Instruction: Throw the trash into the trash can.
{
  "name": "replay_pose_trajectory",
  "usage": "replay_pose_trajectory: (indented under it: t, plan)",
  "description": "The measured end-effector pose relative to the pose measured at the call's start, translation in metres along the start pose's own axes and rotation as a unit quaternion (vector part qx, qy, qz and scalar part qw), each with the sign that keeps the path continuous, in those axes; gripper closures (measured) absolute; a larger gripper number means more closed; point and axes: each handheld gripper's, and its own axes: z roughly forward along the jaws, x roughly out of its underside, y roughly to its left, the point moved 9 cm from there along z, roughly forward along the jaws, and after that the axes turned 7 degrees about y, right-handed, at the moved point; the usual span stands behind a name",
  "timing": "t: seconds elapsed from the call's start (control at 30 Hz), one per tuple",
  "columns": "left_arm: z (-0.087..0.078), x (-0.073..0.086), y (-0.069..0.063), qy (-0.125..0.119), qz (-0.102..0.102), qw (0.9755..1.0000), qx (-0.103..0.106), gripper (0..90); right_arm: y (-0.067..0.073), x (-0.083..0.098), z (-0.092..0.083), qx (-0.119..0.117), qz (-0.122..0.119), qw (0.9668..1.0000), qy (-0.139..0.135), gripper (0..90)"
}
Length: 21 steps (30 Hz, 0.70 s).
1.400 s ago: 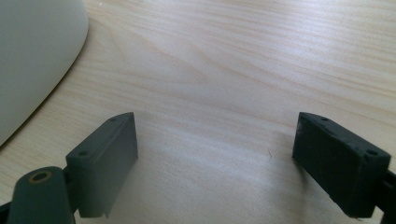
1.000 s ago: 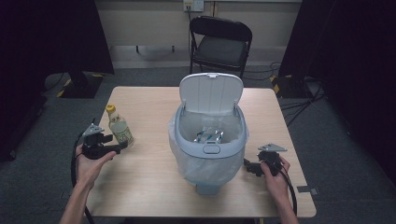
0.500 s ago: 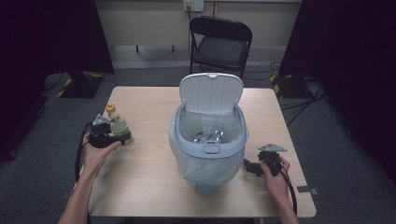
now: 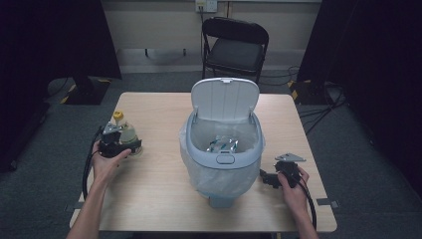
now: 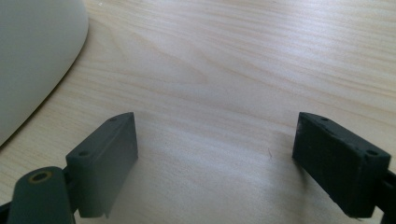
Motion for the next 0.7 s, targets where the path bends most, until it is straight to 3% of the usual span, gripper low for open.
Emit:
replay_pose_trajectory:
  t: [0.07,0.17,0.27,0.3,0.4,0.6,0.7]
  plan:
    - [0.001,0.001,0.0,0.0,0.022,0.9997,-0.008,27.6,0.0,0.0,0.0,0.0,0.0,1.0,0.0,12.9]
    - [0.001,0.001,0.0,-0.002,0.024,0.9997,-0.005,27.9,0.0,0.0,0.0,0.0,0.0,1.0,0.0,12.9]
    - [0.003,0.002,0.001,0.003,0.009,1.0,-0.003,27.2,0.0,0.0,0.0,0.0,0.0,1.0,0.0,12.9]
    - [0.005,0.003,0.0,0.008,-0.009,0.9999,0.004,26.0,0.0,0.0,0.0,0.0,0.0,1.0,0.0,12.9]
    - [0.008,0.005,0.0,0.015,-0.023,0.9995,0.017,23.6,0.0,0.0,0.0,0.0,0.0,1.0,0.0,12.9]
    - [0.013,0.009,0.0,0.018,-0.034,0.9989,0.025,20.7,0.0,0.0,0.0,0.0,0.0,1.0,0.0,12.9]
    - [0.012,0.008,0.0,0.017,-0.026,0.9994,0.012,25.2,0.0,0.0,0.0,0.0,0.0,1.0,0.0,12.9]
